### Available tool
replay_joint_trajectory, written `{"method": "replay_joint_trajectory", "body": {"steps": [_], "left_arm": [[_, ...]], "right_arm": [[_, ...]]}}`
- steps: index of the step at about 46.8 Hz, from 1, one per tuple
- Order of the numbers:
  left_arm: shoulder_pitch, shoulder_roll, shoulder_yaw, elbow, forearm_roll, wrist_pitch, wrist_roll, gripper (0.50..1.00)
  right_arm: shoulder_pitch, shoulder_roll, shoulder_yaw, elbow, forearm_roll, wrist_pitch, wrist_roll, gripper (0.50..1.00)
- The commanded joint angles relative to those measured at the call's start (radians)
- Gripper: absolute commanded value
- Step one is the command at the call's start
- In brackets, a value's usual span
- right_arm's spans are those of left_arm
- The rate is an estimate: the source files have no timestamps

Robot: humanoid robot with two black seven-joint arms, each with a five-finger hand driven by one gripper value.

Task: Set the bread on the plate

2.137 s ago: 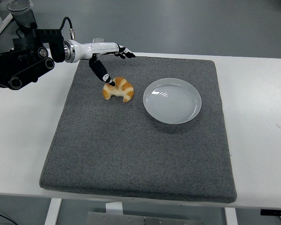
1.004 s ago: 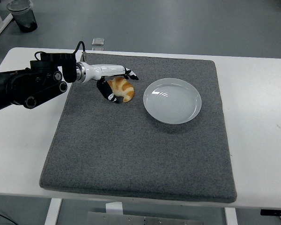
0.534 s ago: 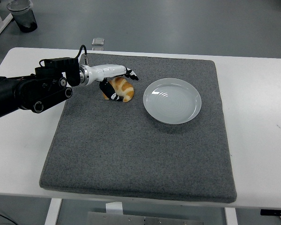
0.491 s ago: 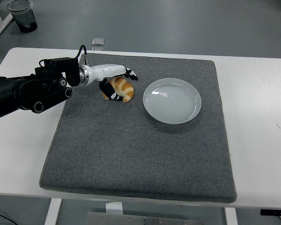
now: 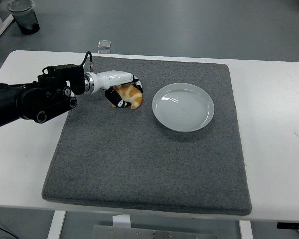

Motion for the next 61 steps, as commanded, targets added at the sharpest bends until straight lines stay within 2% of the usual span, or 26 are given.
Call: {"method": "replay_joint_trajectory", "body": {"steps": [1, 8, 14, 15, 31, 51, 61], "left_arm": [[-0.002, 0.000, 0.002, 0.000, 0.000, 0.000, 0.000, 0.722], [-0.006, 0.000, 0.002, 0.000, 0.002, 0.002, -0.001, 0.656], [-0.011, 0.000, 0.003, 0.000, 0.002, 0.003, -0.004, 0.508], [-0.011, 0.000, 0.003, 0.000, 0.002, 0.005, -0.004, 0.500], [-0.040, 0.002, 0.005, -0.002, 0.003, 0.008, -0.008, 0.500], [-0.195, 0.012, -0.009, -0.035, -0.024, -0.007, -0.008, 0.500], [-0.239, 0.012, -0.009, -0.037, -0.044, -0.010, -0.008, 0.500]], "right_arm": [[0.000, 0.000, 0.001, 0.000, 0.000, 0.000, 0.000, 0.930], [0.000, 0.000, 0.000, 0.000, 0.000, 0.000, 0.000, 0.932], [0.000, 0.000, 0.000, 0.000, 0.000, 0.000, 0.000, 0.932], [0.000, 0.000, 0.001, 0.000, 0.000, 0.000, 0.000, 0.930], [0.000, 0.000, 0.000, 0.000, 0.000, 0.000, 0.000, 0.932], [0.000, 0.000, 0.000, 0.000, 0.000, 0.000, 0.000, 0.930], [0.000, 0.000, 0.000, 0.000, 0.000, 0.000, 0.000, 0.932]]}}
